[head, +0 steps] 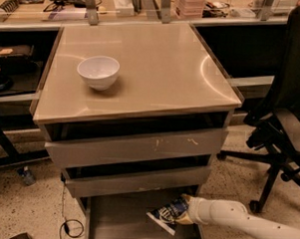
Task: Pick blue chip bag from bottom drawer and place on counter
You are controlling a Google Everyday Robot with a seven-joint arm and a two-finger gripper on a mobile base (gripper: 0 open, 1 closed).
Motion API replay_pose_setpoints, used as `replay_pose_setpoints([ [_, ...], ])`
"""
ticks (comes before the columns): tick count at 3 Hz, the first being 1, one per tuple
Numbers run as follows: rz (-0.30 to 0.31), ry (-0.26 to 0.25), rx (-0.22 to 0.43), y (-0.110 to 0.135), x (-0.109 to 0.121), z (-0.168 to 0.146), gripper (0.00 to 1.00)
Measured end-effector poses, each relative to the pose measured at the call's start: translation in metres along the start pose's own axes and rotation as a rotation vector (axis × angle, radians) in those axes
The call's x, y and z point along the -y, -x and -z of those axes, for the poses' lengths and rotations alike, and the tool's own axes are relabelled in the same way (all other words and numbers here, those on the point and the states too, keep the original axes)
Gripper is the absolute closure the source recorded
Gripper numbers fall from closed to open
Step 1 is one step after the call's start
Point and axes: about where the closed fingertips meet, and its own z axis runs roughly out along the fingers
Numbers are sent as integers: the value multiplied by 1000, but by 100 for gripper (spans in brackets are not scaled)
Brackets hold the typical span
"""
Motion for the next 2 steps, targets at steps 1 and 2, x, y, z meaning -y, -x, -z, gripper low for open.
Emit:
replay_pose_setpoints([
  [1,-44,-1,22,8,-26,-3,100],
  [2,-44,-1,22,8,-26,-3,100],
])
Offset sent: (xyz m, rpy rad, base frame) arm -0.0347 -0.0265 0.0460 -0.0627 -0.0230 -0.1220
